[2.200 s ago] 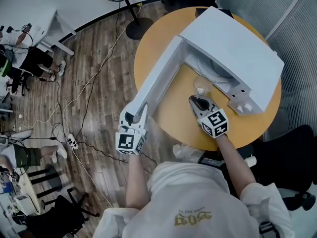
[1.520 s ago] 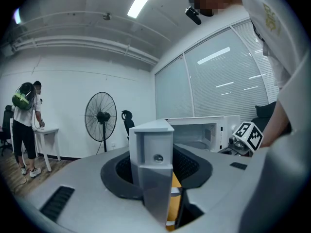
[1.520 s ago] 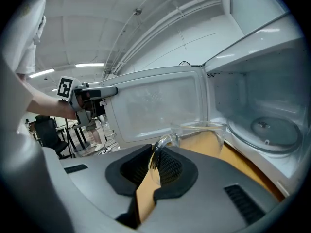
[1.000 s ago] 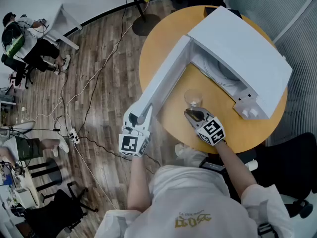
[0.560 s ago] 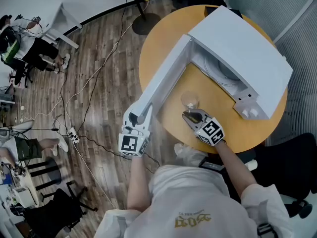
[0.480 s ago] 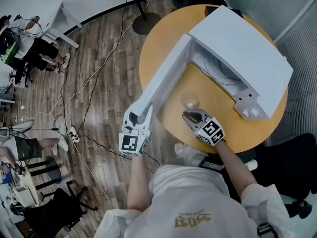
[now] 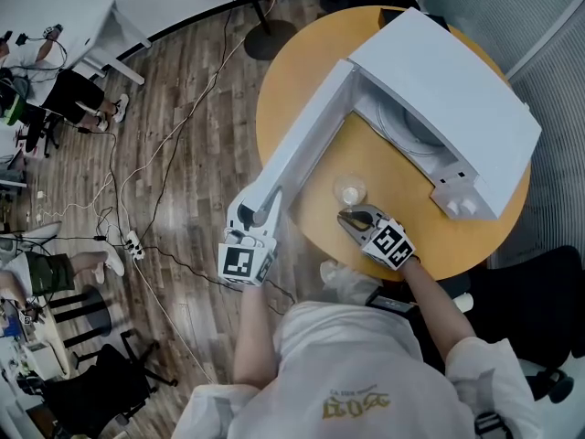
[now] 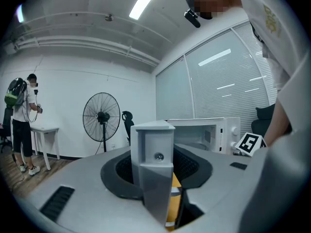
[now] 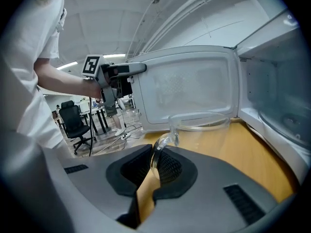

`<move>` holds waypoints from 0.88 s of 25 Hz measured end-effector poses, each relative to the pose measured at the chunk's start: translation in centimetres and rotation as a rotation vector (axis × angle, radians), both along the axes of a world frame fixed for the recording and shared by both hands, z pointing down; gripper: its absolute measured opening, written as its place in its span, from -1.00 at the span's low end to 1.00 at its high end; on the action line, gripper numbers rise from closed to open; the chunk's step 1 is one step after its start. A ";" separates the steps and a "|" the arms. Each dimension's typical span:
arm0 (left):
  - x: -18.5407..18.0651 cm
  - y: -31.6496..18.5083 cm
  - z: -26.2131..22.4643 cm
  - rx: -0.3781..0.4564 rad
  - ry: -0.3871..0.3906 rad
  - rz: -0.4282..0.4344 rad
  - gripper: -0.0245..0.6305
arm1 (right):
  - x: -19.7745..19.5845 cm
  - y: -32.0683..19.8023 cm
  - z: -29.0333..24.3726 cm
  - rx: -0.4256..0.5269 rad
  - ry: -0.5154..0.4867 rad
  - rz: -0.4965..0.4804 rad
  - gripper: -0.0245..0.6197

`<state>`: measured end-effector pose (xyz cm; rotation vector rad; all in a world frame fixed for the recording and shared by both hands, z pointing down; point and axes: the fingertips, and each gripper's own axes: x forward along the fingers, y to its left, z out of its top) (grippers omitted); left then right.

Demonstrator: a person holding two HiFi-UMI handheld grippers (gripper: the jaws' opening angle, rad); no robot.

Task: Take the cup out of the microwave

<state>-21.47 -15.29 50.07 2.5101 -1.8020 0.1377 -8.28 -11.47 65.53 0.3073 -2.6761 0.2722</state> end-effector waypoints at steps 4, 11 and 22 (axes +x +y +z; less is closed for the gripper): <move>0.1 0.0 -0.2 -0.001 0.006 -0.003 -0.39 | 0.5 -0.2 0.4 -0.006 0.008 0.021 -0.83; 0.4 0.1 0.1 -0.002 0.006 -0.002 -0.39 | 1.1 0.2 1.5 -0.029 0.035 0.026 -0.75; 0.4 0.2 0.1 -0.001 0.012 -0.002 -0.39 | 1.7 0.5 1.7 0.006 0.105 0.024 -0.60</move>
